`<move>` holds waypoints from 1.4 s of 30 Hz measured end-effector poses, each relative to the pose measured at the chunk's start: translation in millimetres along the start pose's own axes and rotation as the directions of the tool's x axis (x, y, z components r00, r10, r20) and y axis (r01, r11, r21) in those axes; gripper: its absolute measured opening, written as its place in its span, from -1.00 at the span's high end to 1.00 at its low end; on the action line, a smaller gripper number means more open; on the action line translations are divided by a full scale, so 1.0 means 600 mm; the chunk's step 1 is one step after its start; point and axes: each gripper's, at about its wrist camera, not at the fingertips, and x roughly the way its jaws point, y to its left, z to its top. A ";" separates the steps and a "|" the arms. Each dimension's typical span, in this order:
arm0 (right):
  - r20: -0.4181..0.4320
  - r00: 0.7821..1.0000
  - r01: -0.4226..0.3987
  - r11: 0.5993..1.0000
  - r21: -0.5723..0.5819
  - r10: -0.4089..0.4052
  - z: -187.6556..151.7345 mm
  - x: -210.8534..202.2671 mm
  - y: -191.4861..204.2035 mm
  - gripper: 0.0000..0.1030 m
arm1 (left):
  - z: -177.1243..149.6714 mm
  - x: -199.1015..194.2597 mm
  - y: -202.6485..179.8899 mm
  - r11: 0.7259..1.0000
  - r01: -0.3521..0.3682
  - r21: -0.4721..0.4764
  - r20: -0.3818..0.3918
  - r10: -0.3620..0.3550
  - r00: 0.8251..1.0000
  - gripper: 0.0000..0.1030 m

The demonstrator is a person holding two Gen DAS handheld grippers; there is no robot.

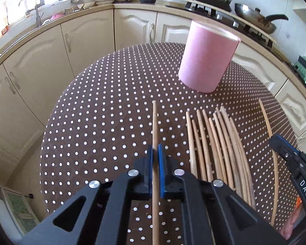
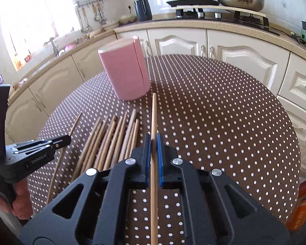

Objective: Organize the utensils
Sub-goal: 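Lift the chopsticks upright with both grippers and carry them over the pink cup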

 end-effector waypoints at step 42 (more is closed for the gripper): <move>0.573 0.812 -0.131 0.991 -0.012 0.114 0.275 -0.106 0.010 0.88 | 0.209 -0.244 -0.087 0.961 0.246 0.126 0.761 -0.252 0.597 0.89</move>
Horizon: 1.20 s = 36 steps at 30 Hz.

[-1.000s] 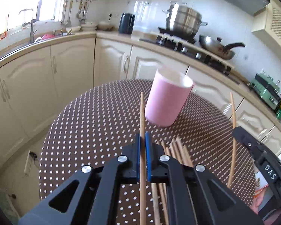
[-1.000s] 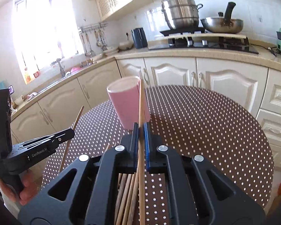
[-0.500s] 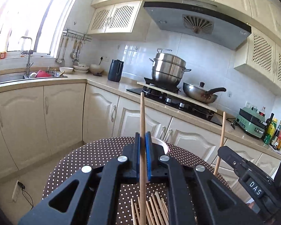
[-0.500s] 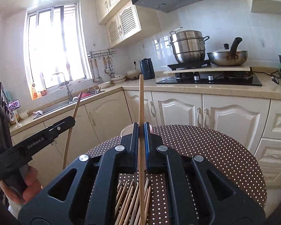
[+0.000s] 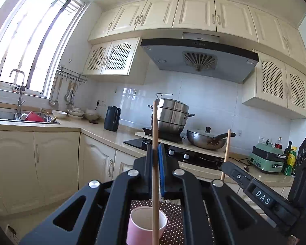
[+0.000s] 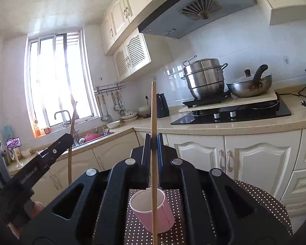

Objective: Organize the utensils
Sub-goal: 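Lift the chopsticks upright with both grippers and carry them over the pink cup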

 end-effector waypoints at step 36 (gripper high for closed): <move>-0.046 0.998 -0.031 0.999 0.018 0.032 -0.063 0.165 -0.023 0.88 | -0.103 0.197 0.038 0.999 -0.033 -0.019 0.004 0.033 0.999 0.89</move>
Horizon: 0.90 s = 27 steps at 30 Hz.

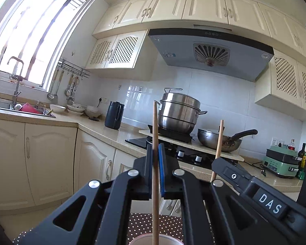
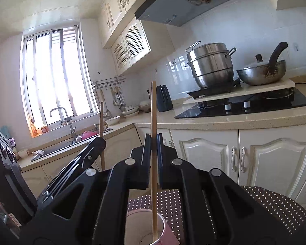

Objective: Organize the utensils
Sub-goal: 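Lift the chopsticks upright with both grippers and carry them over the pink cup, then lower the chopsticks into the pink cup and open both grippers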

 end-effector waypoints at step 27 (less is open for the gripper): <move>-0.059 0.998 -0.030 1.000 0.007 0.031 -0.031 0.016 -0.017 0.88 | 0.021 0.019 0.003 0.997 0.007 0.073 0.062 -0.011 0.998 0.89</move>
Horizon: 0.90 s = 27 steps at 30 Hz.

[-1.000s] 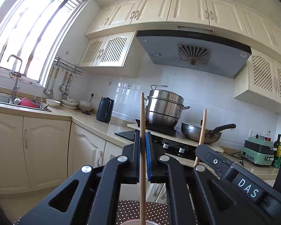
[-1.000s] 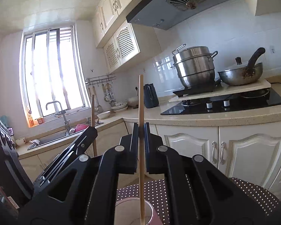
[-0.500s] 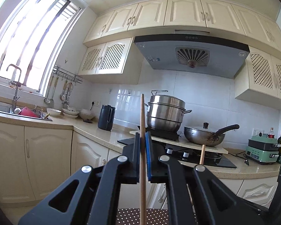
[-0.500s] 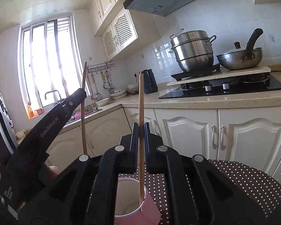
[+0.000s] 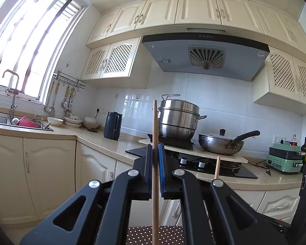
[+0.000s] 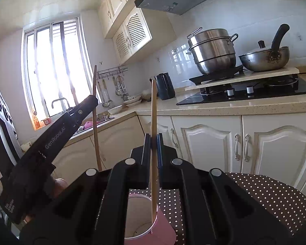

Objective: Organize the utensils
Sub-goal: 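Lower the chopsticks into the pink cup and open both grippers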

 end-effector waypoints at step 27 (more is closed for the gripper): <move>-0.118 0.993 -0.006 0.998 -0.066 -0.002 -0.032 -0.018 0.009 0.83 | -0.100 -0.060 0.007 0.997 -0.049 0.066 -0.163 0.060 0.985 0.88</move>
